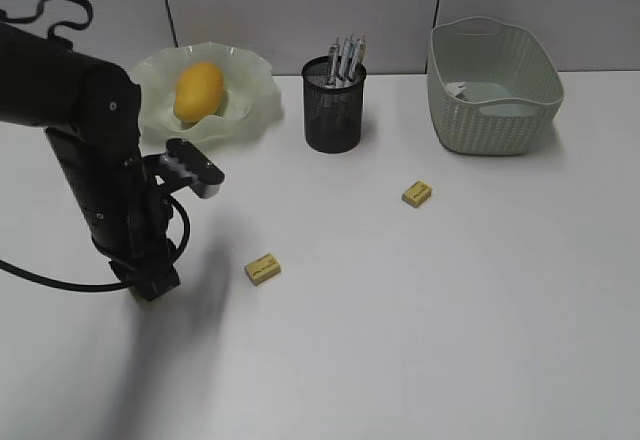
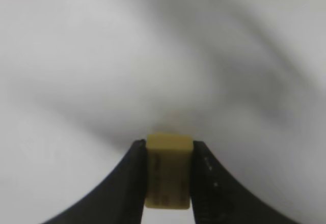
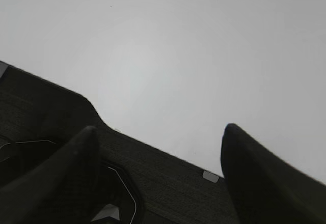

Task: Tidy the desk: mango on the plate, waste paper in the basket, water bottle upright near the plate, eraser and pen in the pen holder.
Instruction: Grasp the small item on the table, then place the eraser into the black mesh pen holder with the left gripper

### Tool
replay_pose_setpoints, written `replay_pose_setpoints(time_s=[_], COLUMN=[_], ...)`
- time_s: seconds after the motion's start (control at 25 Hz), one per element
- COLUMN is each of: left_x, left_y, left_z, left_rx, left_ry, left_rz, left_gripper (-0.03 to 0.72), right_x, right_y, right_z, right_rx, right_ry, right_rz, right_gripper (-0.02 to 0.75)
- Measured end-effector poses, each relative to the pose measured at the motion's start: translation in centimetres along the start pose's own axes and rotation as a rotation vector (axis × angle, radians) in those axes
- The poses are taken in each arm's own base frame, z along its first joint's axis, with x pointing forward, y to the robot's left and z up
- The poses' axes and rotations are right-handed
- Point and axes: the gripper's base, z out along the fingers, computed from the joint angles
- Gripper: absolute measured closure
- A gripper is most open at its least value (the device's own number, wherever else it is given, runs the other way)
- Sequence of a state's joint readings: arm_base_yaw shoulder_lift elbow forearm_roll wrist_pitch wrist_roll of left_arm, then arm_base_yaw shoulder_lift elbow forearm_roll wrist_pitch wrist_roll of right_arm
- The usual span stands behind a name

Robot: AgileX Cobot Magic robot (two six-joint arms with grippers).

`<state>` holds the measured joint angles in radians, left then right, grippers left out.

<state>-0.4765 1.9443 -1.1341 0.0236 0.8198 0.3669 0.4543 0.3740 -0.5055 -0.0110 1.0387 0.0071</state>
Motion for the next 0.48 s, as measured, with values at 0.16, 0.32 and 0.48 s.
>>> replay_pose_setpoints(time_s=[0.16,0.32,0.48], left_x=[-0.4,-2.1,-4.4], left_y=[0.2,0.9,1.6], left_z=[-3.8,-8.4,-13.0], left_rx=[-0.036,-0.080,-0.108], left_ry=[-0.099,-0.233,-0.401], left_rz=[-0.016,-0.030,-0.051], left_gripper=[0.484,0.484,0.484], right_x=[0.0,0.0,0.0], right_y=[0.0,0.0,0.0], right_z=[0.0,0.0,0.0], right_rx=[0.000,0.000,0.000], right_ry=[0.000,0.000,0.000], right_rz=[0.000,0.000,0.000], right_gripper=[0.155,0.155,0.155])
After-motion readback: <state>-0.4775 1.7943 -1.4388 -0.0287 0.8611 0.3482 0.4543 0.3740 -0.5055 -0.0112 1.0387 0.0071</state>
